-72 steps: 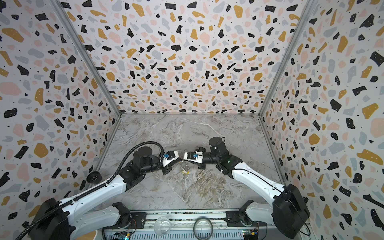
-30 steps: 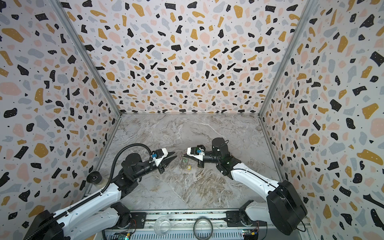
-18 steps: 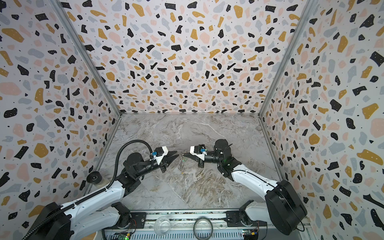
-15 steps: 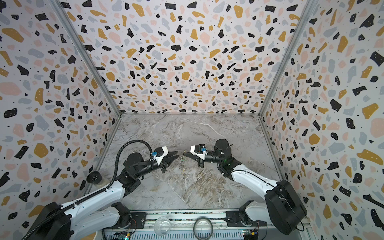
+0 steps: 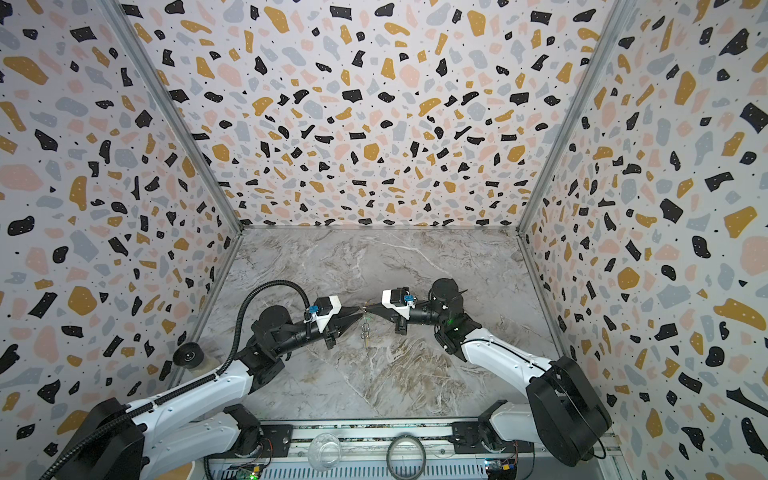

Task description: Remove the keys from the keyring

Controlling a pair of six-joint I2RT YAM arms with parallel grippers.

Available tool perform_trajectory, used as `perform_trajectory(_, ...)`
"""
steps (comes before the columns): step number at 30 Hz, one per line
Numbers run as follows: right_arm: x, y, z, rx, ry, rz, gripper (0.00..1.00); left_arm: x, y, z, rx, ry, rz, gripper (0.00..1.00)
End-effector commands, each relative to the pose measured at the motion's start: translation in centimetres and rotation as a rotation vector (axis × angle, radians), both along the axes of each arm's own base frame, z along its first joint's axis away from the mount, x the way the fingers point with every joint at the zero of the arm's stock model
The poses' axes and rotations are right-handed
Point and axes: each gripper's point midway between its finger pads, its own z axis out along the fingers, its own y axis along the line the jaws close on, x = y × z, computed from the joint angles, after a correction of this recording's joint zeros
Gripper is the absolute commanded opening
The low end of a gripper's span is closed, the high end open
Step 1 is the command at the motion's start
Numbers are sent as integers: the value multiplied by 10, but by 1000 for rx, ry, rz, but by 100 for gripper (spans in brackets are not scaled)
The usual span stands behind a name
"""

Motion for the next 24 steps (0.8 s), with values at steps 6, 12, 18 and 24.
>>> perform_trajectory(6, -7, -1, 7, 26, -12, 39, 0, -4, -5, 37, -77, -93, -33, 20)
perform_trajectory(12, -6, -1, 6, 23, -10, 36, 0, -9, -10, 35, -73, -87, -61, 17)
perform_trajectory(18, -6, -1, 6, 24, -14, 38, 0, -8, -12, 36, -72, -91, -62, 7)
perform_trajectory(24, 0, -6, 1, -19, -35, -14, 21, -7, -14, 32, -10, -93, -63, 0)
